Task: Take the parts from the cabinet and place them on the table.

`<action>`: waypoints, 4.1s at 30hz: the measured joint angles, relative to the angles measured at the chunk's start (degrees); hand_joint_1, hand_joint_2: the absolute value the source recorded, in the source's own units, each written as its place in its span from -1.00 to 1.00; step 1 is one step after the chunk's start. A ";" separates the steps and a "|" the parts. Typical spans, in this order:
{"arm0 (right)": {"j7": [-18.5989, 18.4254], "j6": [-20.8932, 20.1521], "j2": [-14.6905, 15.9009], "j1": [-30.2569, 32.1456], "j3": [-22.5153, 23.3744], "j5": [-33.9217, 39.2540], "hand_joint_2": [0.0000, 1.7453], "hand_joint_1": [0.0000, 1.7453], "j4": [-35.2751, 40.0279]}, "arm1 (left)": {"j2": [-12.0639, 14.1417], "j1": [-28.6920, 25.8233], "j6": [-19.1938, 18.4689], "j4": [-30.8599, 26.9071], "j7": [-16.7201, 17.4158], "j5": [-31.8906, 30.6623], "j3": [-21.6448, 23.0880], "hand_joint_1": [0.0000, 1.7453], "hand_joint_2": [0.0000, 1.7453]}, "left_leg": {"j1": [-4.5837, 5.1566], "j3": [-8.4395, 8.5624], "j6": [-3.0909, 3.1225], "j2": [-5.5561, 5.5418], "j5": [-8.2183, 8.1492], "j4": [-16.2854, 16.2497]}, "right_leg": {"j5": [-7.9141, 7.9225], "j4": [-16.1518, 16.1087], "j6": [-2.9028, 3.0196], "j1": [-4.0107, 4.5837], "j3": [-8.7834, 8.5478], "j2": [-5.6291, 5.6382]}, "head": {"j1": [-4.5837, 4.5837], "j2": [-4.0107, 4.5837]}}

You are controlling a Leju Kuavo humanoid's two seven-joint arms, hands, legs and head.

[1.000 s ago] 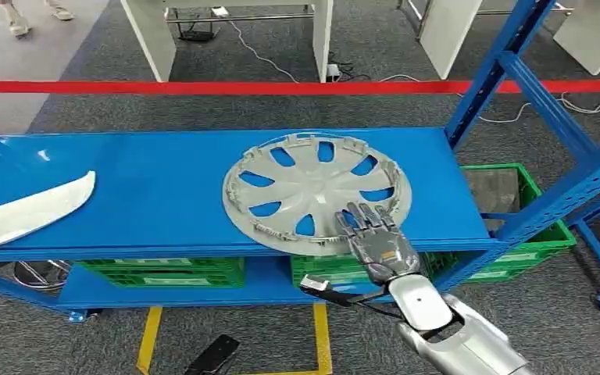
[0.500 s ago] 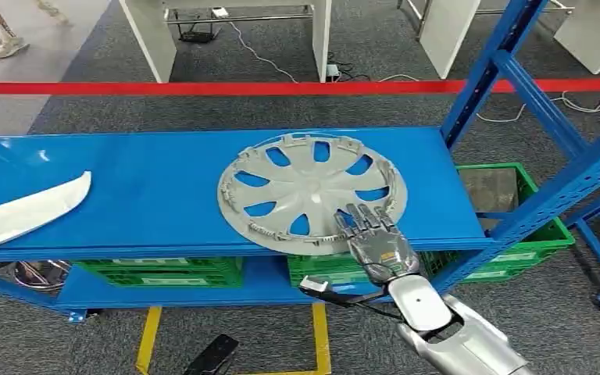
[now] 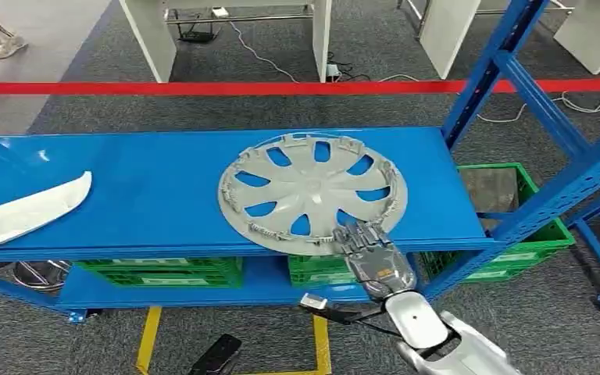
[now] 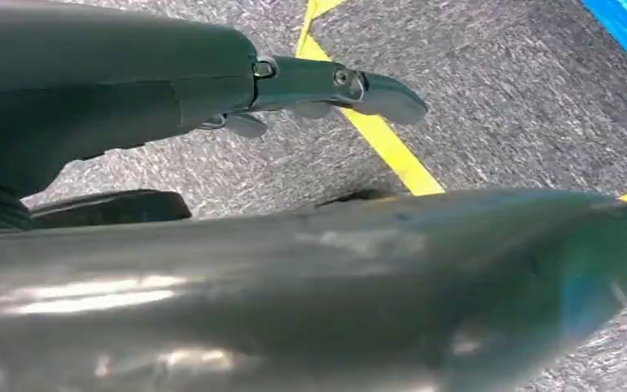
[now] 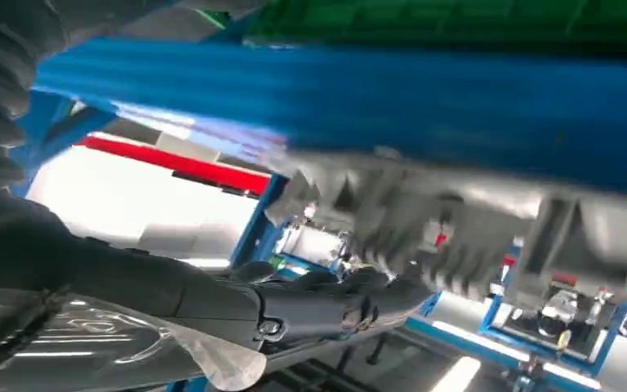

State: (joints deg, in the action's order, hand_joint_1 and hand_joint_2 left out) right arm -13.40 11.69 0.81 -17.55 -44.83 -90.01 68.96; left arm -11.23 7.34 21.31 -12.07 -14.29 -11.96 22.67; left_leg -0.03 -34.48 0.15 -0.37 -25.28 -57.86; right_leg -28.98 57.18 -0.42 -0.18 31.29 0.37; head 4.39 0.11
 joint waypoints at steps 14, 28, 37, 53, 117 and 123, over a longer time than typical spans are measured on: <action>-1.20 0.20 0.02 -0.42 -1.01 -0.13 1.00 -1.00 -0.04 | -0.61 0.21 -0.76 0.00 -0.24 0.13 -0.90 -1.00 -1.00 | -0.02 0.02 0.00 0.01 0.00 0.00 | 0.00 0.00 0.00 0.00 -0.01 0.00 | 0.02 0.00; -1.44 1.40 0.02 -0.91 -2.38 -0.13 1.00 -1.00 -0.04 | -0.81 0.25 -0.90 0.00 -0.50 -0.18 -1.60 -1.00 -1.00 | -0.02 0.02 0.00 0.01 0.01 0.00 | 0.00 0.01 0.00 0.00 -0.02 0.00 | 0.02 0.00; -1.57 0.90 -0.09 -3.34 -4.08 -0.13 1.00 -1.00 -0.33 | -1.09 0.26 -1.11 0.00 -0.48 -1.00 -1.62 -1.00 -1.00 | -0.02 0.02 0.00 0.01 0.01 0.00 | 0.00 0.01 0.00 0.00 -0.04 0.00 | 0.02 0.00; -2.91 1.14 -0.22 -4.45 -6.16 -0.15 1.00 -1.00 -1.71 | -1.27 0.13 -1.09 0.00 -0.77 -1.22 -2.84 -1.00 -1.00 | -0.02 0.02 0.00 0.00 0.01 0.00 | 0.00 0.01 0.00 0.00 -0.04 -0.02 | 0.02 0.00; -2.45 2.67 -5.03 -7.81 -8.15 0.04 1.00 1.00 -10.60 | -1.22 0.21 -4.98 0.00 -1.31 -2.99 -3.17 -1.00 -1.00 | -0.02 0.04 0.00 0.00 0.01 0.00 | 0.00 0.01 0.00 0.02 -0.05 -0.04 | 0.02 0.00; -2.03 2.78 -5.03 -7.83 -8.02 0.02 1.00 1.00 -10.60 | -1.20 0.21 -4.96 0.00 -1.36 -2.99 -3.52 -1.00 -1.00 | -0.02 0.07 0.00 0.00 0.01 0.00 | 0.00 0.01 0.00 0.01 -0.07 -0.03 | 0.02 0.00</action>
State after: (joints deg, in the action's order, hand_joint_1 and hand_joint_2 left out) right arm -15.43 14.47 -4.22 -25.38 -52.85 -89.99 58.36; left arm -12.44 7.55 16.35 -12.07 -15.65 -14.95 19.15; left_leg -0.05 -34.42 0.14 -0.37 -25.27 -57.86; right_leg -28.98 57.19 -0.42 -0.17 31.21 0.34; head 4.41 0.11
